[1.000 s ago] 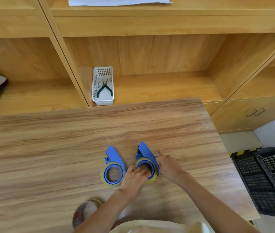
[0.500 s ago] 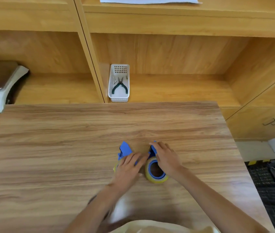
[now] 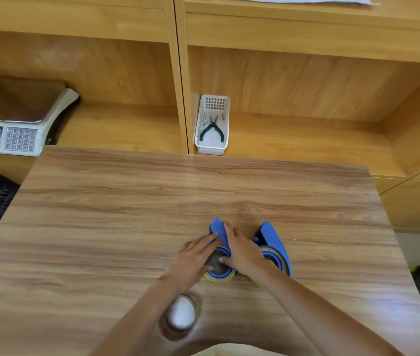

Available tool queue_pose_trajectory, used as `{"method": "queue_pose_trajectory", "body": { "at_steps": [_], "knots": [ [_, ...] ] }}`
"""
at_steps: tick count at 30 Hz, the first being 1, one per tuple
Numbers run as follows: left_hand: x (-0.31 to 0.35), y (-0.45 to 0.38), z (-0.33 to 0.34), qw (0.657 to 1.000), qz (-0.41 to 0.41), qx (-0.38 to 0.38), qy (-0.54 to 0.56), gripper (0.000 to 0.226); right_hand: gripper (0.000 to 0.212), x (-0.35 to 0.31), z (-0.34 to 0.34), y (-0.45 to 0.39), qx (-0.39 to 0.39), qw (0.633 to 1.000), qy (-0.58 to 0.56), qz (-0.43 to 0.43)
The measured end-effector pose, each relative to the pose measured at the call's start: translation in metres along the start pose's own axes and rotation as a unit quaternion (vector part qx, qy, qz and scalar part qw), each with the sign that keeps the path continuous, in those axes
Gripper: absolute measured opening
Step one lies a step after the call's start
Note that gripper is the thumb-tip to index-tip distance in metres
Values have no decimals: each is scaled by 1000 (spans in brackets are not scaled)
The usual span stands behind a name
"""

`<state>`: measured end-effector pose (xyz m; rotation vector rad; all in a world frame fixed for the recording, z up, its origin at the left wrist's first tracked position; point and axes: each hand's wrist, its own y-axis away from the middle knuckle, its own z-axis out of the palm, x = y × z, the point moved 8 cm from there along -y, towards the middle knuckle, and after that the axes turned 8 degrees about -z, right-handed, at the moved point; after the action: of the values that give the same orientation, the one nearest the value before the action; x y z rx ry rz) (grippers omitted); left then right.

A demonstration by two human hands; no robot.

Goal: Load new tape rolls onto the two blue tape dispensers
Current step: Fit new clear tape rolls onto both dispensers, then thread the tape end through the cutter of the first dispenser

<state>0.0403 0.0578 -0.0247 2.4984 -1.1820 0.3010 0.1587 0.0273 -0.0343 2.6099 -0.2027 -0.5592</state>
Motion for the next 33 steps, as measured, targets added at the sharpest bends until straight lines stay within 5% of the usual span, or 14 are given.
{"method": "queue_pose_trajectory", "body": {
  "at_steps": [8,11,14,16,20,24,30,33],
  "knots": [
    [-13,-5,-12,994,-25,18,106,61,88,2,1,-5,21,998,-46,27],
    [-37,-4,-29,923,-121,45,362,42,90,7,-7,-5,44,989,-137,31],
    [-57,0,-40,858,-213,43,465,22,87,8,-21,-4,78,964,-251,28],
    [-55,4,-46,840,-207,-2,501,40,82,6,-33,-2,112,941,-320,14],
    [-19,11,-57,829,-111,-119,535,34,70,4,-43,4,140,895,-423,-16],
    [-7,12,-60,776,-115,-115,610,43,63,3,-47,11,141,870,-471,-23],
    [-1,10,-80,813,-127,-54,566,26,68,17,-61,24,190,873,-449,1],
    [7,8,-84,832,-126,-54,537,34,63,18,-58,26,167,868,-468,-2]
  ]
}}
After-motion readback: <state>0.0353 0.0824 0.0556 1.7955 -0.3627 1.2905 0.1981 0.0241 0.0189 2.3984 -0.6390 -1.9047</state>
